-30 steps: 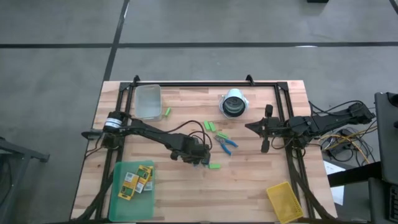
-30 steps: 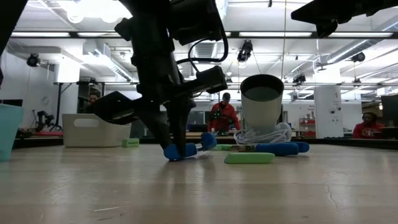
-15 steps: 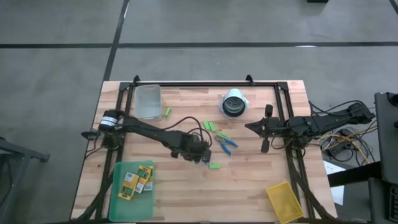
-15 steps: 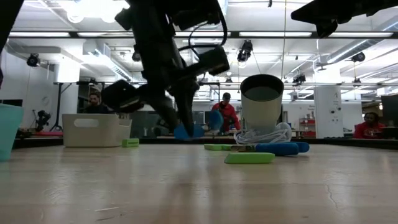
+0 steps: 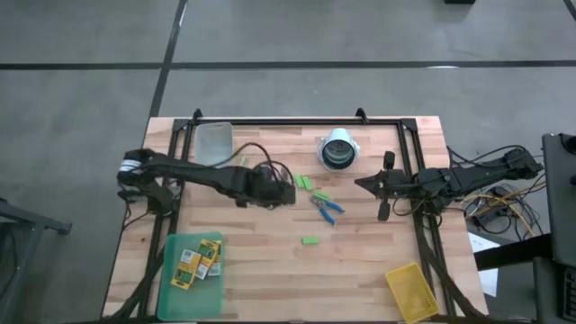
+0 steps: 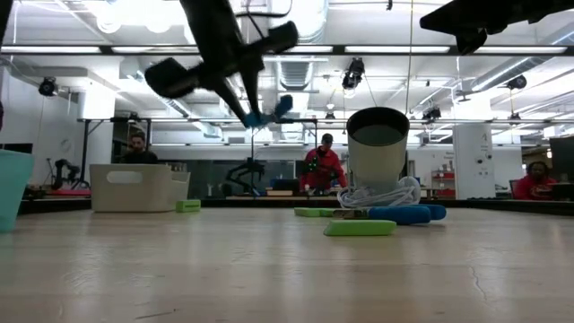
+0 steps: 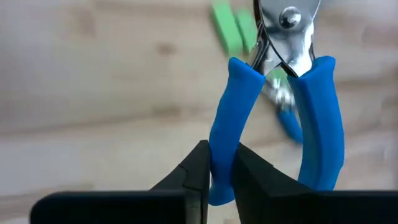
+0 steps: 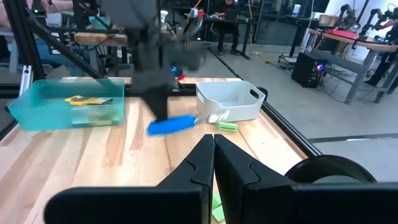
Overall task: Pick & Place School Supplies
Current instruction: Put the blue puncher hole into the gray bin
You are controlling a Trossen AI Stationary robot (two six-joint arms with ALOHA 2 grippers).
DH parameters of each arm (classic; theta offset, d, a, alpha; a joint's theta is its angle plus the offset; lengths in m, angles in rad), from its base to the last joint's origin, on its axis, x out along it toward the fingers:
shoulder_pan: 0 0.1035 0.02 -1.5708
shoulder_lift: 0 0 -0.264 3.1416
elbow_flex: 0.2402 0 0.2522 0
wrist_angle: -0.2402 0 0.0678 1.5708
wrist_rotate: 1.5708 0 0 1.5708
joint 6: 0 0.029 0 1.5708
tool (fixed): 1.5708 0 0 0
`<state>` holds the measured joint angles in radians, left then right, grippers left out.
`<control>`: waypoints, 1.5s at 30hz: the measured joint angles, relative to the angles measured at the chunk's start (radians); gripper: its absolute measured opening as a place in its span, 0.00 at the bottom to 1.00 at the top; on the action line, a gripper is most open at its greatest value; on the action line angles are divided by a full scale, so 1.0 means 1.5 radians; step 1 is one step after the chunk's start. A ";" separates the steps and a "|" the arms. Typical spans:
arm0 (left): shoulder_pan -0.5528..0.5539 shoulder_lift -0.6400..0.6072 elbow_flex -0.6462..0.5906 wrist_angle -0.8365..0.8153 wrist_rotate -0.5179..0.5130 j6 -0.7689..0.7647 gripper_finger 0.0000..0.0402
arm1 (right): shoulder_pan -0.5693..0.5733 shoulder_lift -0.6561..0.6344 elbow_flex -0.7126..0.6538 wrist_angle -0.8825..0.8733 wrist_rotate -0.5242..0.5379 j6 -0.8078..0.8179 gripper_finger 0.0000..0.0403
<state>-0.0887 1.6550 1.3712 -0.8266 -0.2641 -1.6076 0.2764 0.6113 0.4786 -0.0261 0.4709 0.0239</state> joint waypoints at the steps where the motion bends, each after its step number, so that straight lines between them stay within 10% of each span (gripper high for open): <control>1: 0.004 -0.014 0.000 -0.019 -0.018 -0.009 0.13 | 0.000 0.000 0.000 0.000 0.000 0.000 0.02; 22: 0.139 -0.253 -0.001 -0.429 -0.147 -0.032 0.12 | 0.000 0.001 0.000 0.000 0.000 0.000 0.02; 45: 0.444 -0.268 -0.058 -0.382 -0.046 0.347 0.12 | 0.000 0.001 0.000 0.000 0.000 0.001 0.02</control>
<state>0.5774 1.2529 1.2836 -1.4002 -0.3329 -1.0874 0.2762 0.6125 0.4786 -0.0257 0.4709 0.0249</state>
